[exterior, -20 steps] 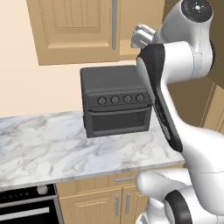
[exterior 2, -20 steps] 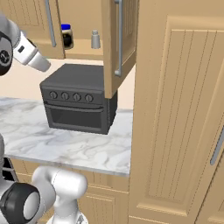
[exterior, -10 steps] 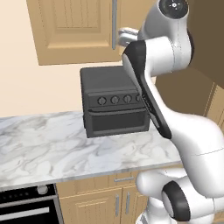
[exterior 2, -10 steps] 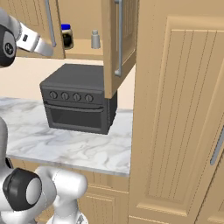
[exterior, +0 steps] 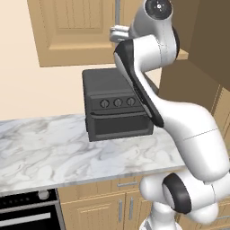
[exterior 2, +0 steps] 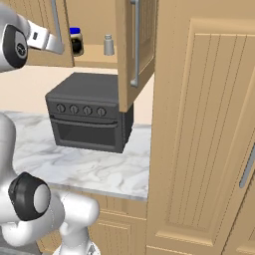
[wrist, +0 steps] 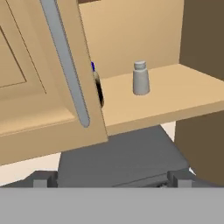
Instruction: Move the mayonnaise and shaker from the cabinet to the dining counter.
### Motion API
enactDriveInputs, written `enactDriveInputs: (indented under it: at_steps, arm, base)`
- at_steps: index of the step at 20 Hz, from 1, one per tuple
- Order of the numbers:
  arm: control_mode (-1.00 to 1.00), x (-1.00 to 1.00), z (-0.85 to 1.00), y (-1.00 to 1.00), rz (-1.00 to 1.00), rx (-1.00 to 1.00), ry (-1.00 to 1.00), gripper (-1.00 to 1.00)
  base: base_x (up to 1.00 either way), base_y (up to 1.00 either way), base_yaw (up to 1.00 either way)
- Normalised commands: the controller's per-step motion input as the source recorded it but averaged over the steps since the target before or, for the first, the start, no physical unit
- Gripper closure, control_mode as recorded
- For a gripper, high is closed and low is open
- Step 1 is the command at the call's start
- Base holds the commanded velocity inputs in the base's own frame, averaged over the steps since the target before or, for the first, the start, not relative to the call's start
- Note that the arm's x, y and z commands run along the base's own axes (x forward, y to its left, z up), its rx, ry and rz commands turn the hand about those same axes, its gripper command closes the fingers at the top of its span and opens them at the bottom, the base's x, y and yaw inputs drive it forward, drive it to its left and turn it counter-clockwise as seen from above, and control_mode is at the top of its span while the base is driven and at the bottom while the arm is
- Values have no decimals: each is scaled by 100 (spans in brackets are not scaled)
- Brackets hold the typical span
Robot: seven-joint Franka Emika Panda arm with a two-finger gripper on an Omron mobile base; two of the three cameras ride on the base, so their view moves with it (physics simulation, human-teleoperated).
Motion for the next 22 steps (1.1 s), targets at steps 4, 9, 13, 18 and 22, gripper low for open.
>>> enactDriveInputs:
  at_steps: [4, 9, 13, 18, 22]
  arm:
    - [-100, 54, 7, 20, 1, 0, -1, -100]
    - [-100, 48, 0, 10, 1, 0, -1, -100]
    - [-100, 44, 0, 1, 2, 0, 0, -100]
    - [-100, 44, 0, 1, 4, 0, 0, -100]
    - [-100, 44, 0, 4, 4, 0, 0, -100]
  base:
    - [0, 0, 0]
    - [0, 0, 0]
    - [0, 0, 0]
    - [0, 0, 0]
    - [0, 0, 0]
